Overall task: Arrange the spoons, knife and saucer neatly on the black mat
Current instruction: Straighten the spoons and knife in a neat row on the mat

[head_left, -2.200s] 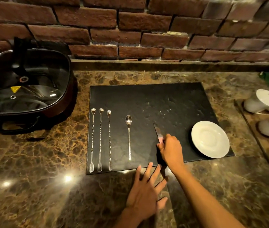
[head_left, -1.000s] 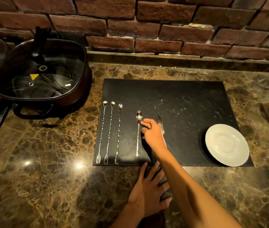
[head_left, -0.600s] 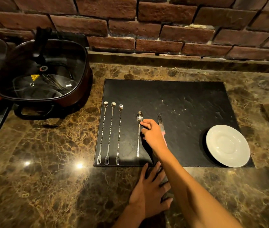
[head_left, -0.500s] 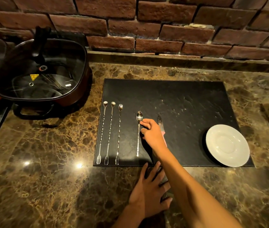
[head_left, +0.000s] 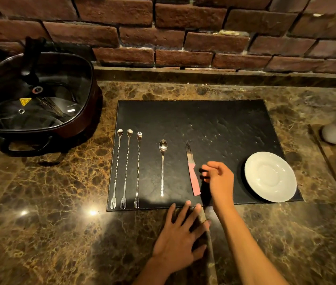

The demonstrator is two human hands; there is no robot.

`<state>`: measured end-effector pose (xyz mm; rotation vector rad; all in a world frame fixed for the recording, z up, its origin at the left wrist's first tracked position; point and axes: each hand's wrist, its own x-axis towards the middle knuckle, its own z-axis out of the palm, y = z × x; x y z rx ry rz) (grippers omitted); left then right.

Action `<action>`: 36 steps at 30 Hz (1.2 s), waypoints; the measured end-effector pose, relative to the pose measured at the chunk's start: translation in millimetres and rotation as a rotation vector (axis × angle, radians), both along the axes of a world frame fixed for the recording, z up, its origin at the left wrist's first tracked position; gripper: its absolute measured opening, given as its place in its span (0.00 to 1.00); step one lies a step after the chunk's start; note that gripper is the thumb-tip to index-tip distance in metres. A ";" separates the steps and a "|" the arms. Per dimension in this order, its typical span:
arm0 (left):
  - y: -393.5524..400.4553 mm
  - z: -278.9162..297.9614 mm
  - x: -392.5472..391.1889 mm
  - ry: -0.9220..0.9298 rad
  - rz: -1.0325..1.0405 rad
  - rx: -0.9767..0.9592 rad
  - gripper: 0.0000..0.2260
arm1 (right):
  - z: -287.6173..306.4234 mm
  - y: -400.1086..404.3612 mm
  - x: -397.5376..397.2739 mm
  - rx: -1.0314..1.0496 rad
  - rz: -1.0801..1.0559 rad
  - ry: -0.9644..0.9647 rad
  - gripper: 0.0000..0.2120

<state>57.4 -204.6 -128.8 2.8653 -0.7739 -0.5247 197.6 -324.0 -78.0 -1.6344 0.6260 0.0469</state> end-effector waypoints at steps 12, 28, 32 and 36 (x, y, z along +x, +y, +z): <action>-3.7 -2.6 -1.8 0.018 0.026 -0.011 0.29 | -18.5 -17.7 -28.7 -0.133 0.200 0.136 0.13; -4.1 -8.0 -3.9 -0.079 0.037 -0.046 0.27 | -9.7 -17.3 -35.1 -0.157 0.239 0.127 0.12; -2.5 -8.9 -7.5 -0.085 0.040 -0.045 0.26 | 0.5 -33.4 -42.7 -0.092 0.209 0.099 0.11; -23.7 -2.2 -11.0 -0.104 0.127 -0.114 0.26 | 21.5 -88.8 -47.6 -0.025 0.115 0.027 0.11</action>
